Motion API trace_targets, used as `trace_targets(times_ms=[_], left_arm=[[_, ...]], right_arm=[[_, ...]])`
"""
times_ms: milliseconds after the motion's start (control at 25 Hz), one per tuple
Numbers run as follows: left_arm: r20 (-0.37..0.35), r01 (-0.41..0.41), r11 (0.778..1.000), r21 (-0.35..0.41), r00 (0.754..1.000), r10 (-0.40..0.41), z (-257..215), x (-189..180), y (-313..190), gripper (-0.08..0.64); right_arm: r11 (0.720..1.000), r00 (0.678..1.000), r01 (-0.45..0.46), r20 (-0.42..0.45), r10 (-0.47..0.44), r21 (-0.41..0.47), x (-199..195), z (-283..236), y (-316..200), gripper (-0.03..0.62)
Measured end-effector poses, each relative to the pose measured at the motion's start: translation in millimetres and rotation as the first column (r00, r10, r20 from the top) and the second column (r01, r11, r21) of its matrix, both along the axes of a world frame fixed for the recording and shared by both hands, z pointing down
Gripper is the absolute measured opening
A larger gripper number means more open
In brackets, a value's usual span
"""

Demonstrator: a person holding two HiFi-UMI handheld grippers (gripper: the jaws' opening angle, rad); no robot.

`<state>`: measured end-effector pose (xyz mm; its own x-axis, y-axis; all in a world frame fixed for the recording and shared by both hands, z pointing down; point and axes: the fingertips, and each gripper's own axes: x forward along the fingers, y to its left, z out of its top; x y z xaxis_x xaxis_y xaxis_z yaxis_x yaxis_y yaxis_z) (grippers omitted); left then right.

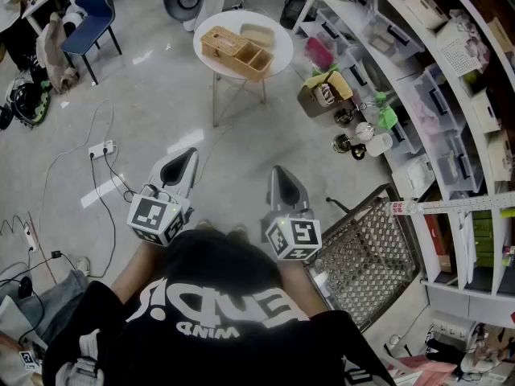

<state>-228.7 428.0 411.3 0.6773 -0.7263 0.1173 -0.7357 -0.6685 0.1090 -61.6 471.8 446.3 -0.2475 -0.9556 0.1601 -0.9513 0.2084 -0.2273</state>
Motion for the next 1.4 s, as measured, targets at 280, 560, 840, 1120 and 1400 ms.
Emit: trace_targets(times_ms=[280, 560, 840, 1120, 1400], left_arm=[[-0.002, -0.026, 1.000, 0.008, 1.000, 0.026, 8, -23, -13, 0.002], [-0.008, -0.034, 0.999, 0.024, 0.999, 0.035, 10, -27, -42, 0.002], [-0.024, -0.051, 0.998, 0.041, 0.998, 0.052, 7, -15, -89, 0.002], [-0.034, -0.047, 0.998, 0.049, 0.998, 0.049, 10, 7, -160, 0.002], [-0.029, -0.040, 0.998, 0.039, 0.999, 0.041, 6, 38, -246, 0.002]], right_arm=[[0.999, 0.998, -0.045, 0.036, 0.044, 0.023, -14, 5, -6, 0.002], [0.994, 0.994, -0.107, 0.041, 0.106, 0.028, -2, 9, -20, 0.002], [0.992, 0.992, -0.120, 0.040, 0.118, 0.037, 4, 12, -69, 0.002], [0.993, 0.993, -0.111, 0.038, 0.109, 0.039, 25, 20, -141, 0.002], [0.995, 0.994, -0.094, 0.056, 0.092, 0.025, 59, 21, -229, 0.002]])
